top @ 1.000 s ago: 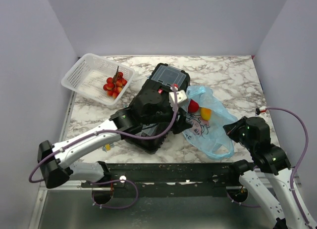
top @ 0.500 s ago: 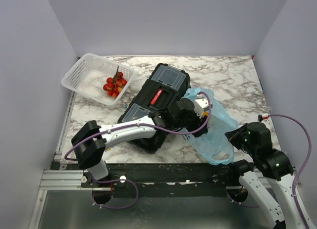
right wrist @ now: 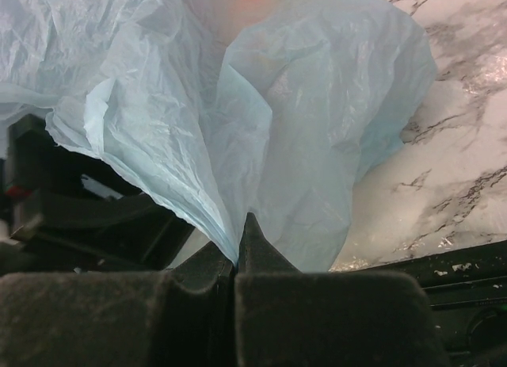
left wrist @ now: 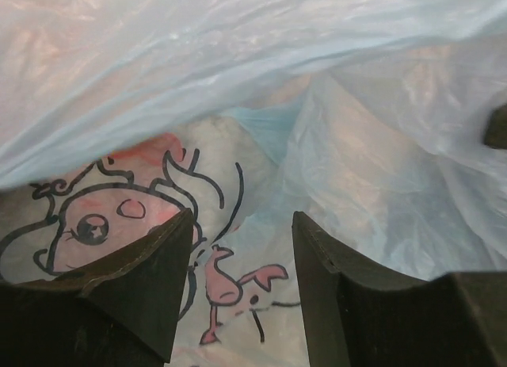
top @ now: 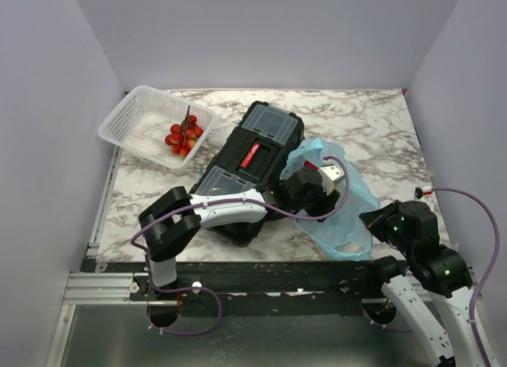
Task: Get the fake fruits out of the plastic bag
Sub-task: Take out the fake fruit from the plastic bag.
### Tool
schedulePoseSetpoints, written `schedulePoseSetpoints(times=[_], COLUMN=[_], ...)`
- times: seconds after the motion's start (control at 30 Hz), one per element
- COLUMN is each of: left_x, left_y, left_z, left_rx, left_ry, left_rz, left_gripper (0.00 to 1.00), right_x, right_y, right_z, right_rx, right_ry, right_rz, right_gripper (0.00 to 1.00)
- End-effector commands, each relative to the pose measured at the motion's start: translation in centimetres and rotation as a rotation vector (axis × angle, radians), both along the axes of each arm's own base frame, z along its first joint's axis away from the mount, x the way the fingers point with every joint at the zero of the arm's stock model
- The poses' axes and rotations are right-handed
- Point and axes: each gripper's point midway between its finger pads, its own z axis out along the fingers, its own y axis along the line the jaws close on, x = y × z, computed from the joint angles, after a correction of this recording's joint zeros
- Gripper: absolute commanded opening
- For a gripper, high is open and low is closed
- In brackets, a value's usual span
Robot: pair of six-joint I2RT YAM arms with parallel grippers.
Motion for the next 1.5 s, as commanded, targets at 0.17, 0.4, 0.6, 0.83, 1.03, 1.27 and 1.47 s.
schedulePoseSetpoints(times=[0.17, 0.4, 0.6, 0.83, 1.03, 1.27, 1.47], left_x=[3.9, 8.7, 11.8, 13.4, 14.9, 14.8, 12.0], left_y=[-2.6, -2.9, -3.7, -5.4, -5.4, -6.3, -4.8], left_z=[-0.7, -2.5, -2.9, -4.9, -5.9, -5.8, -7.0], left_rx=[-0.017, 0.055, 0.014, 0.025, 0.033, 0.095, 0.127], left_ry=[0.088, 0.017, -0.061, -0.072, -0.124, -0.143, -0.031], left_rz=[0.096, 0.304, 0.414, 0.433, 0.476, 0.398, 0.377], left_gripper=[0.52, 0.57, 0.58, 0.76, 0.78, 0.74, 0.72], right_x=[0.6, 1.4, 1.5, 1.3, 0.8, 0.7, -0.4], right_y=[-0.5, 0.2, 0.4, 1.1, 0.9, 0.9, 1.2], right_z=[1.6, 4.2, 4.5, 4.4, 4.2, 5.0, 5.8], right_rx=[-0.046, -0.015, -0.034, -0.002, 0.004, 0.012, 0.036], right_ry=[-0.038, -0.134, -0.137, -0.142, -0.139, -0.148, -0.144], right_rz=[0.001, 0.03, 0.058, 0.082, 0.079, 0.076, 0.099], right_gripper=[0.01, 0.01, 0.01, 0.01, 0.01, 0.01, 0.01])
